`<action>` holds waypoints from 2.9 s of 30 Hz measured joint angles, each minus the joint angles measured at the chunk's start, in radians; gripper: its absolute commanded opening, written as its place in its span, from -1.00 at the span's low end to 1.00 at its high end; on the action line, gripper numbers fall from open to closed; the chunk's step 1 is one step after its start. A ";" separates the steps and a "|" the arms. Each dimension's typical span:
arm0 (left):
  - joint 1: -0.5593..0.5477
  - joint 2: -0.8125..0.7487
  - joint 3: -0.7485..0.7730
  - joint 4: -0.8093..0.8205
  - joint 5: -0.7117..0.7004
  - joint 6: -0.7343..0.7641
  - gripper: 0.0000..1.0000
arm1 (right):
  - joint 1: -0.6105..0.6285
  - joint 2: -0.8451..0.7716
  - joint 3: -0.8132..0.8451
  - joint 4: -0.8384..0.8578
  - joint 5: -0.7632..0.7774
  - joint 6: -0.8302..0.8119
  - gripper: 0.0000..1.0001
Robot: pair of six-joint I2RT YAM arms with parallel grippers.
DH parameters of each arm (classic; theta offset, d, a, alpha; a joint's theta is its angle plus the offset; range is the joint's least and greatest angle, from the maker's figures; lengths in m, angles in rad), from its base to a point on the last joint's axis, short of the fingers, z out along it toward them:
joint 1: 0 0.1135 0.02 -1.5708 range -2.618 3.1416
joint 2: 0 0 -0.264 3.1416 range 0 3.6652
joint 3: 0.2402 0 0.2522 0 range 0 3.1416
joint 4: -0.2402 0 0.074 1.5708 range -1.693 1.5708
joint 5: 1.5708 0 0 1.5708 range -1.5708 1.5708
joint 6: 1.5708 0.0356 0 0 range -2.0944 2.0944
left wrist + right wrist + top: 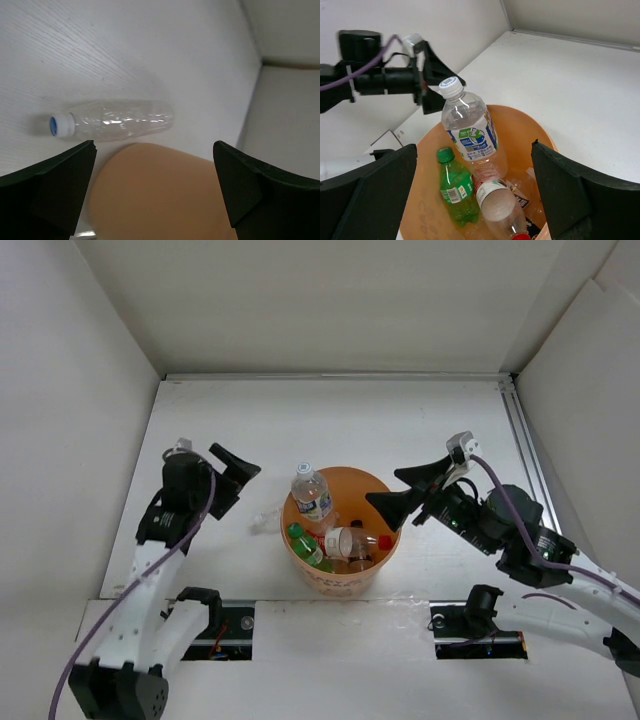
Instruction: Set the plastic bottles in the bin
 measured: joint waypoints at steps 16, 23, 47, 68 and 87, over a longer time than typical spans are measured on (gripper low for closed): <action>0.000 -0.019 -0.236 0.109 0.193 -0.591 1.00 | 0.000 -0.055 0.000 -0.020 0.012 0.063 1.00; 0.000 -0.014 -0.298 0.284 0.250 -0.694 1.00 | 0.000 -0.064 0.000 -0.023 0.012 0.075 1.00; 0.000 0.364 -0.385 0.542 0.262 -0.753 0.96 | 0.000 -0.089 -0.018 -0.039 0.024 0.112 1.00; -0.059 0.693 -0.267 0.708 0.272 -0.764 -0.48 | 0.000 -0.215 -0.020 -0.094 0.051 0.115 1.00; 0.056 0.665 0.234 0.542 0.080 -0.376 -1.00 | 0.000 -0.184 0.063 -0.174 0.068 0.106 1.00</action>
